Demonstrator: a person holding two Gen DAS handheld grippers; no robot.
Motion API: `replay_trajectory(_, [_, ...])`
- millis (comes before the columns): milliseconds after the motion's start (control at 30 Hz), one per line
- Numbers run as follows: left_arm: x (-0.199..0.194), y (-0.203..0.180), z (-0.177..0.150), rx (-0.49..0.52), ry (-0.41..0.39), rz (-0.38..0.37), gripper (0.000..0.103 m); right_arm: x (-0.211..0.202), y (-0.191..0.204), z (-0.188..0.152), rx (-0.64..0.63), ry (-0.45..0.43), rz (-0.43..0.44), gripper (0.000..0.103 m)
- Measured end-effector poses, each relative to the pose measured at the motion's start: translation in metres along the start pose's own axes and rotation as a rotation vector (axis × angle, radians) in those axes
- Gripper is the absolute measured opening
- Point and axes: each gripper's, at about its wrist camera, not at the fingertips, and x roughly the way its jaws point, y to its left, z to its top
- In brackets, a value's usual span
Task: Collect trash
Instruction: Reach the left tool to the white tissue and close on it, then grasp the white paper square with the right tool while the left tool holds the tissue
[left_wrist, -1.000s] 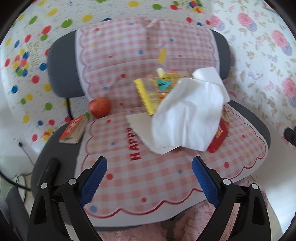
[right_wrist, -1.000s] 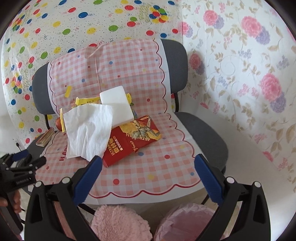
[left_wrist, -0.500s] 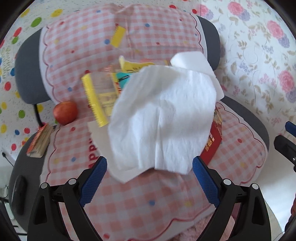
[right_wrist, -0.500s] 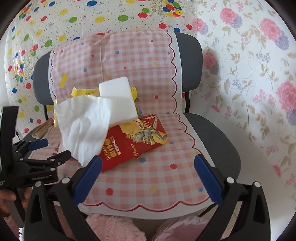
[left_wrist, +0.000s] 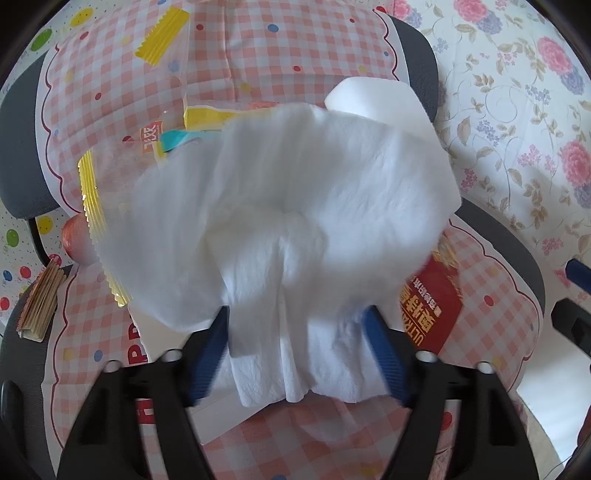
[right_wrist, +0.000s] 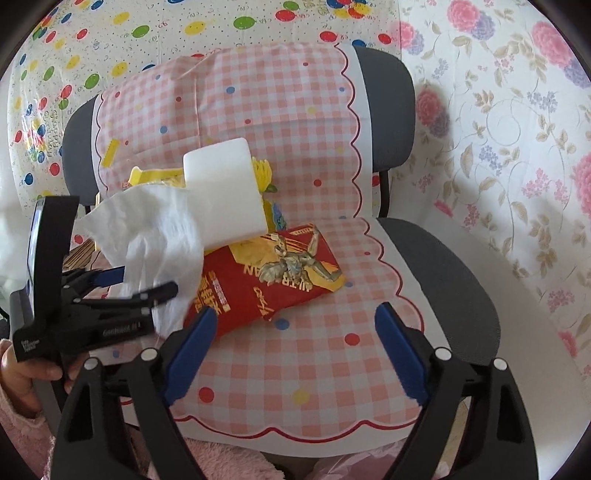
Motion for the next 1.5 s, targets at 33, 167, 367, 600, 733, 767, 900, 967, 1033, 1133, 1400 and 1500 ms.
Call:
replay_trajectory(33, [-0.001, 0.000, 0.000, 0.002, -0.003, -0.002, 0.054, 0.000, 0.000, -0.001, -0.002, 0.001, -0.002, 0.086])
replay_trajectory(167, [-0.025, 0.004, -0.001, 0.015, -0.048, 0.000, 0.033, -0.004, 0.003, -0.002, -0.008, 0.001, -0.005, 0.086])
replay_trajectory(367, [-0.082, 0.021, 0.003, 0.002, -0.152, 0.008, 0.002, -0.005, 0.011, -0.003, -0.019, -0.001, 0.000, 0.086])
replay_trajectory(600, [-0.097, 0.020, -0.013, 0.017, -0.098, -0.109, 0.023, -0.002, 0.024, -0.009, -0.028, 0.014, -0.004, 0.086])
replay_trajectory(733, [-0.072, 0.005, -0.024, 0.064, -0.086, -0.077, 0.067, -0.004, 0.024, -0.011, -0.029, 0.019, -0.013, 0.086])
replay_trajectory(767, [-0.065, 0.004, -0.025, 0.061, -0.075, -0.075, 0.066, -0.004, 0.024, -0.011, -0.030, 0.019, -0.017, 0.086])
replay_trajectory(900, [-0.039, 0.006, -0.022, 0.046, -0.053, -0.060, 0.053, -0.004, 0.020, -0.011, -0.026, 0.012, -0.027, 0.086])
replay_trajectory(967, [-0.027, 0.005, -0.019, 0.055, -0.044, -0.050, 0.048, -0.002, 0.017, -0.010, -0.012, 0.013, -0.023, 0.086])
replay_trajectory(1033, [-0.017, 0.003, -0.017, 0.064, -0.026, -0.046, 0.042, 0.002, 0.014, -0.010, 0.002, 0.018, -0.018, 0.086])
replay_trajectory(1133, [-0.008, 0.002, -0.015, 0.064, -0.007, -0.047, 0.021, 0.004, 0.012, -0.010, 0.009, 0.021, -0.012, 0.086])
replay_trajectory(1400, [-0.075, 0.017, -0.009, 0.024, -0.138, -0.069, 0.002, -0.003, 0.014, -0.010, 0.009, 0.004, -0.005, 0.086])
replay_trajectory(1500, [-0.110, 0.036, -0.006, -0.043, -0.200, -0.053, 0.002, -0.007, 0.018, -0.009, 0.005, -0.016, 0.013, 0.086])
